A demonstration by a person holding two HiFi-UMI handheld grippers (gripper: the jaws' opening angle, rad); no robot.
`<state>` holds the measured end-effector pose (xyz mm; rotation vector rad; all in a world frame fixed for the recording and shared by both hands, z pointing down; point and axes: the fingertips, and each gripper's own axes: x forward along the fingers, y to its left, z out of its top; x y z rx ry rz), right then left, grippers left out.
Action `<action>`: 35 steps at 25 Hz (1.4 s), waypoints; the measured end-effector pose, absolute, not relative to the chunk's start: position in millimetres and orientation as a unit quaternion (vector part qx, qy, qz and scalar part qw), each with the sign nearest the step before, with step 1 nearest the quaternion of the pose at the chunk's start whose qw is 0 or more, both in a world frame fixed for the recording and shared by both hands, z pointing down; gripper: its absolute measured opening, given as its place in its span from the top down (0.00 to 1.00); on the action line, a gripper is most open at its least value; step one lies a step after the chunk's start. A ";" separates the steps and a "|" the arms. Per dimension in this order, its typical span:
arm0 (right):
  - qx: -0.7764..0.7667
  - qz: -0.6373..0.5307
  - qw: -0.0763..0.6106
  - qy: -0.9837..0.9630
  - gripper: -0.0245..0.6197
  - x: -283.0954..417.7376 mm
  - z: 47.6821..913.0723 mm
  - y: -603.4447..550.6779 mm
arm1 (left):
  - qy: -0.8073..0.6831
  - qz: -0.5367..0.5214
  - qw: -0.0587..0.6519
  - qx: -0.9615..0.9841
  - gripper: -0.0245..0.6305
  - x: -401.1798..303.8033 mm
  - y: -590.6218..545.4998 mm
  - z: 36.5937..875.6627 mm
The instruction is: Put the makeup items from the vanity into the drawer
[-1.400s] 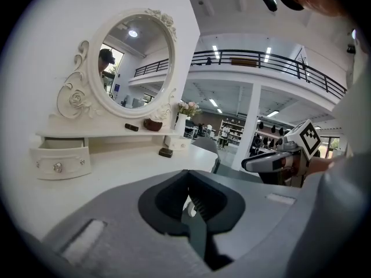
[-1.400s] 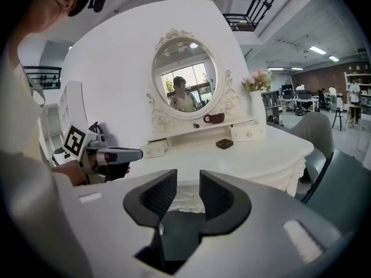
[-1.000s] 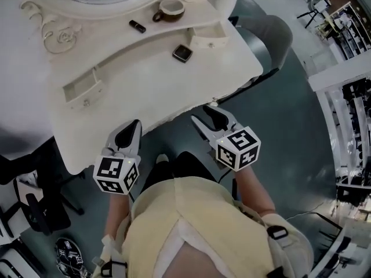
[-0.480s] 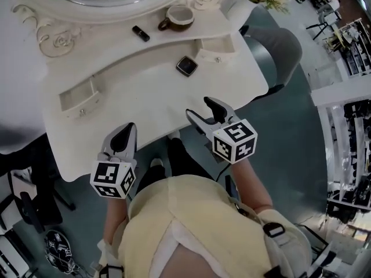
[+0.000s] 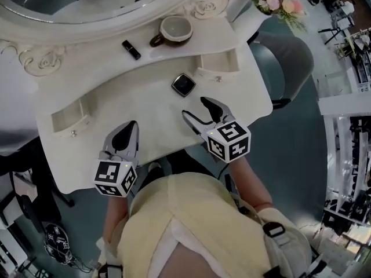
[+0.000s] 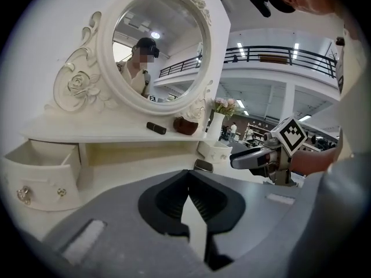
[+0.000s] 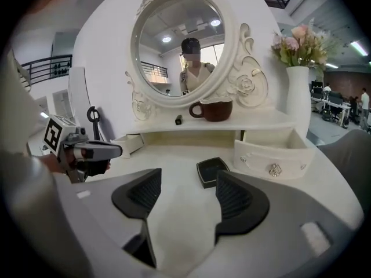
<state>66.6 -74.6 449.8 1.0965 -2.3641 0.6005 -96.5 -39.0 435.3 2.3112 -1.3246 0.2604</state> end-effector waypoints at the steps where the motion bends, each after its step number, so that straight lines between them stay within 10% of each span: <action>1: 0.397 0.220 0.232 -0.860 0.53 67.9 452.5 -81.9 | -0.483 0.097 0.231 0.839 0.96 -94.3 -45.0 436.4; 35: 0.361 0.176 0.347 -0.848 0.46 59.5 530.3 -153.7 | -0.506 0.146 0.266 0.807 0.96 -85.6 -95.5 467.9</action>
